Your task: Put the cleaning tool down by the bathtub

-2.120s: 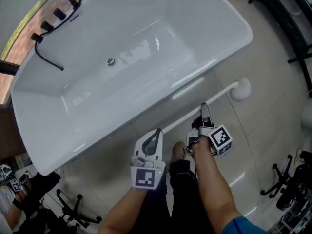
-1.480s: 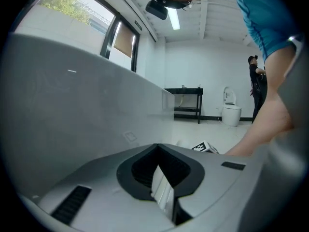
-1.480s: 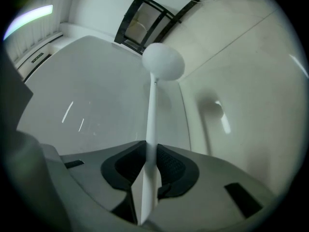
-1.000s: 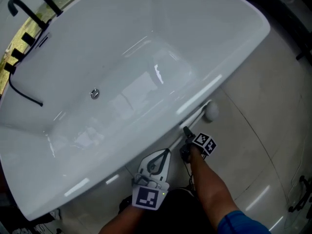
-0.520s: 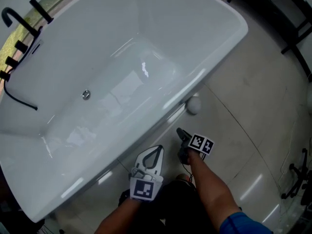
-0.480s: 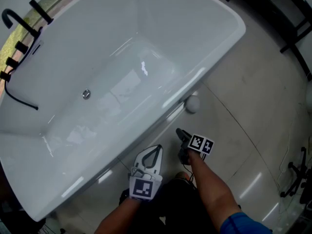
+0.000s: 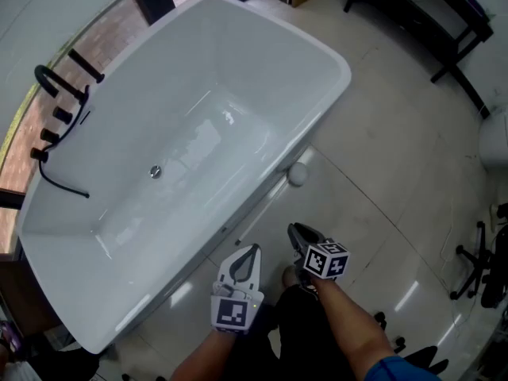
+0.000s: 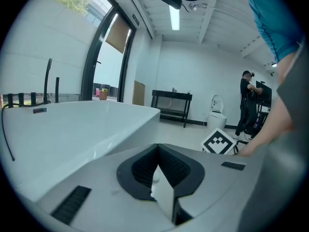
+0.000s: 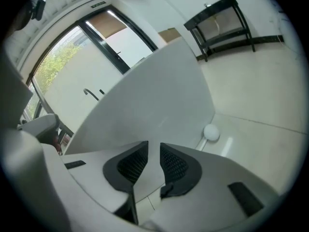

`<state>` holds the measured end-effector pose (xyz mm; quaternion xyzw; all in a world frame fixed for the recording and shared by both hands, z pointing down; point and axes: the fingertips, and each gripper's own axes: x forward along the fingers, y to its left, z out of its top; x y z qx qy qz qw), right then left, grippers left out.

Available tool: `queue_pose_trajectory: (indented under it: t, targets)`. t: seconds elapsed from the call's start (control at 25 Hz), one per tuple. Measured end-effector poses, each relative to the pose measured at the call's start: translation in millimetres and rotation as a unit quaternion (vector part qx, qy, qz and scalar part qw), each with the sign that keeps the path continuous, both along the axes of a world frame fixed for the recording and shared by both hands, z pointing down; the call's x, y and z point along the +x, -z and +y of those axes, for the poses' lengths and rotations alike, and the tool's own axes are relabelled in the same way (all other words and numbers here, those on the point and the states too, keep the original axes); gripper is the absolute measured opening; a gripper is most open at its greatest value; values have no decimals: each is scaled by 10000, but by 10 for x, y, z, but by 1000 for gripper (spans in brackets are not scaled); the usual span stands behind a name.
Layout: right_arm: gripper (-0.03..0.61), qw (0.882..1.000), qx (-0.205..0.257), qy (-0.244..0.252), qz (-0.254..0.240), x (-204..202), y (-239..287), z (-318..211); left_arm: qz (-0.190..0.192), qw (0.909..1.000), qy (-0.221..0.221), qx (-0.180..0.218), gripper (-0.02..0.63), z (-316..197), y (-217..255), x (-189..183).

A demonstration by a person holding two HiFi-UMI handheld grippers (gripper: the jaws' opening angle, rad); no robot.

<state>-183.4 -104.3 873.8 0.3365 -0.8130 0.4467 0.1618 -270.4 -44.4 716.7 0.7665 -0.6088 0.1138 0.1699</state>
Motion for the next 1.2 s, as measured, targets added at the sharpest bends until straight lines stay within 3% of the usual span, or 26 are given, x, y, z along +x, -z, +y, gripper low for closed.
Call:
queue_pose_trajectory:
  t: [0.36,0.56,0.68,0.92,0.96,1.2]
  targets:
    - [61,9890,1450,300,23,412,2762,293,254,9983,44,532,-5,178,2161,158]
    - [60,9729,2288,315,-92,650,4307,678,328,9965,-257,726,-5,436,3216,403]
    - [17,9589,2835,40,-109,859,5113,903,436,9924,-577,997,-5,582,3840,691]
    - [15,9293,3659,-495,-10,1483,6218,1230,367,9820,-1153,1447,-5,823,4729,1375]
    - [-9,9250,3758,-562,26,1608,6357,1266,346,9801,-1211,1537,-5,845,4847,1501]
    - [-18,8990,4321,-695,181,2453,7039,1432,259,9722,-1271,1951,-5,941,5364,2384]
